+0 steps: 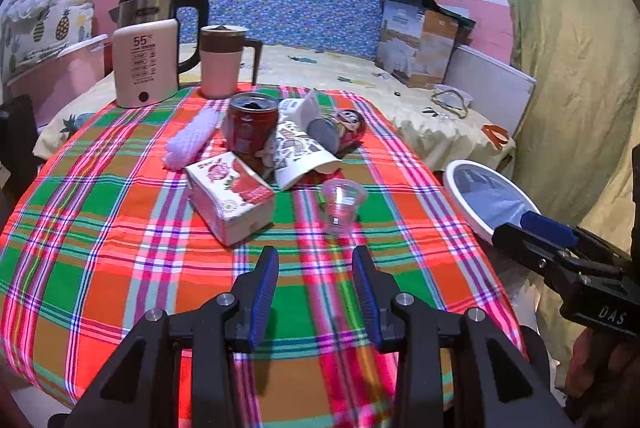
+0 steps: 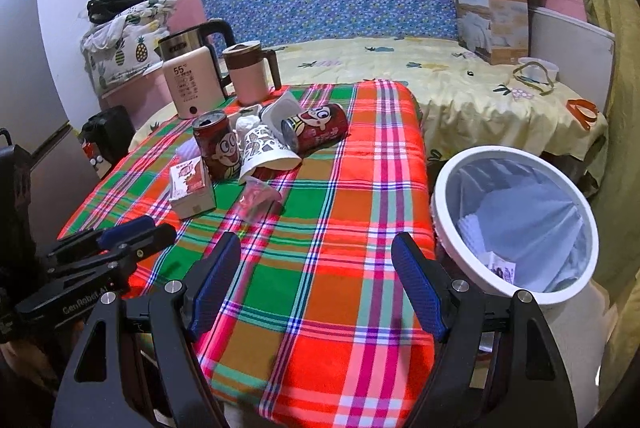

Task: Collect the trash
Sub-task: 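Move both tools away from the bin back over the bed, then grasp the pink strawberry milk box with the left tool while the right tool grasps the clear cup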

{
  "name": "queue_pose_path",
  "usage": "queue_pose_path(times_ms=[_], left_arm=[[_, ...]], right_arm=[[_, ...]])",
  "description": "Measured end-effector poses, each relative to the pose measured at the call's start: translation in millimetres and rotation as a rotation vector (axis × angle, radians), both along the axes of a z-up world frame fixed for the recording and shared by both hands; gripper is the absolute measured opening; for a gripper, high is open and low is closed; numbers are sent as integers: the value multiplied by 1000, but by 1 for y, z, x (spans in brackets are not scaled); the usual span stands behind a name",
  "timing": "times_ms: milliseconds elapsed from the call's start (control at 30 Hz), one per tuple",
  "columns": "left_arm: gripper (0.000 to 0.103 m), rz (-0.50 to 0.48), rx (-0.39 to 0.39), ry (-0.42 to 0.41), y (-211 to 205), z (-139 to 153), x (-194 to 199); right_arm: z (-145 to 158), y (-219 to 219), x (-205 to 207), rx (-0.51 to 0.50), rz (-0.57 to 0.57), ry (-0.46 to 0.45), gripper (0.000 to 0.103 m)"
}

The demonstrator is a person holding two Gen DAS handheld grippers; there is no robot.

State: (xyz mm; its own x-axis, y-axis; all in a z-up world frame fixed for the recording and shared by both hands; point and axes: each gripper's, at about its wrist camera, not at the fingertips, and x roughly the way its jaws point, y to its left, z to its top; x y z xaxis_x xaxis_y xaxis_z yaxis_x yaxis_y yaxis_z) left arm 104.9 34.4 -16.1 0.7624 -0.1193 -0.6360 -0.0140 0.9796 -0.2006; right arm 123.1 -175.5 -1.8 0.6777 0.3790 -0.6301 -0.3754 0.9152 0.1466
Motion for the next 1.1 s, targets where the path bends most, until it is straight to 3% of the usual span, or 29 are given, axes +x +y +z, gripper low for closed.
queue_pose_path(times_ms=[533, 633, 767, 933, 1100], left_arm=[[39, 162, -12, 55, 43, -15, 40], [53, 194, -27, 61, 47, -16, 52], [54, 228, -50, 76, 49, -19, 69], [63, 252, -31, 85, 42, -23, 86], [65, 248, -18, 103, 41, -30, 94]], right_arm=[[-15, 19, 23, 35, 50, 69, 78], [-17, 22, 26, 36, 54, 80, 78], [-19, 21, 27, 32, 51, 88, 78], [-21, 19, 31, 27, 37, 101, 78], [-22, 20, 34, 25, 36, 109, 78]])
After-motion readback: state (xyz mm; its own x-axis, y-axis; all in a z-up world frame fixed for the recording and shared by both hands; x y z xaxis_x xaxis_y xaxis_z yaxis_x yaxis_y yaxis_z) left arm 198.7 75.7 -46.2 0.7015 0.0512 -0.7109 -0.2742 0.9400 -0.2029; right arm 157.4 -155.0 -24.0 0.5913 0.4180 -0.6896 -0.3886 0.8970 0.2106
